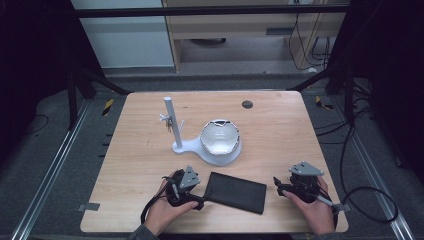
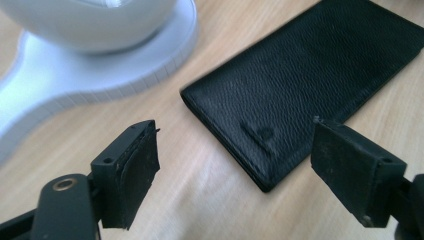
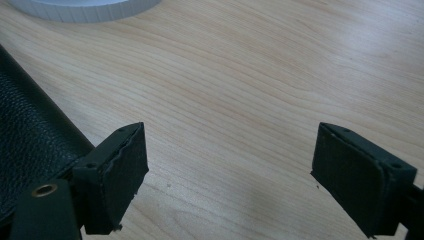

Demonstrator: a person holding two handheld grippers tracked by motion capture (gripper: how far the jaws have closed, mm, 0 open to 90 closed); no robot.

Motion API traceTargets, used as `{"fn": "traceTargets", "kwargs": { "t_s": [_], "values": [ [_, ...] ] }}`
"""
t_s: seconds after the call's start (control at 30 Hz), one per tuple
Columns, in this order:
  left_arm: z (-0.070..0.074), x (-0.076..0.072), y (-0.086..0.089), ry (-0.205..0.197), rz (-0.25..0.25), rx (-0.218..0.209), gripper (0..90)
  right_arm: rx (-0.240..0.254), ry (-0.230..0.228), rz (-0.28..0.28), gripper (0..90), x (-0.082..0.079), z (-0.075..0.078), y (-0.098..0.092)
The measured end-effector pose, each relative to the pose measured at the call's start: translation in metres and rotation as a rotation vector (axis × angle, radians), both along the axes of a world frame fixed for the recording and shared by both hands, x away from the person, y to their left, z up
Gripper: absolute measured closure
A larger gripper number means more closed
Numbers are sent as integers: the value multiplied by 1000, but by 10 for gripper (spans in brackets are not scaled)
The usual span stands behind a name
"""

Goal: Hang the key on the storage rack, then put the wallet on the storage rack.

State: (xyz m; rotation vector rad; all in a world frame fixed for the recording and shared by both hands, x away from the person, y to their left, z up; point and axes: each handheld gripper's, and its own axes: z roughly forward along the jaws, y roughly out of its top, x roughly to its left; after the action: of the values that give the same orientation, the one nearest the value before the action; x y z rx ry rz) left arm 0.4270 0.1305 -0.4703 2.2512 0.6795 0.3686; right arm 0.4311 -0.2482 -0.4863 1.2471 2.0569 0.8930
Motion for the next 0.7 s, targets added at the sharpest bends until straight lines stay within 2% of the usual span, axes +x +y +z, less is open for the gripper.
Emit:
{"fn": "traceTargets", "kwargs": {
  "t_s": [0.03,0.07,0.13,0.2,0.33,0.4,0.43,0.53,0.7],
  "values": [
    [-2,-1,1,-1,10,9,233,1,-1,0,146,0,0,1],
    [-4,-1,2,2,12,20,233,1,-1,0,146,0,0,1],
    [-5,-3,3,5,28,18,301,-11,-5,8,143,0,1,3],
    [-4,-3,4,15,23,30,341,-18,-1,8,144,-1,1,3],
    [-4,-4,7,38,10,39,526,-9,4,21,158,-1,-1,2],
    [-5,-3,5,48,-3,67,620,-8,10,32,167,2,-1,3],
    [-6,-3,4,49,-13,93,620,-8,10,32,167,2,-1,3],
    [-7,-5,1,60,-33,113,677,-15,12,41,170,3,-2,5],
    [-3,-9,-2,57,-41,115,798,-8,-2,55,180,-3,1,4]
  ]
}}
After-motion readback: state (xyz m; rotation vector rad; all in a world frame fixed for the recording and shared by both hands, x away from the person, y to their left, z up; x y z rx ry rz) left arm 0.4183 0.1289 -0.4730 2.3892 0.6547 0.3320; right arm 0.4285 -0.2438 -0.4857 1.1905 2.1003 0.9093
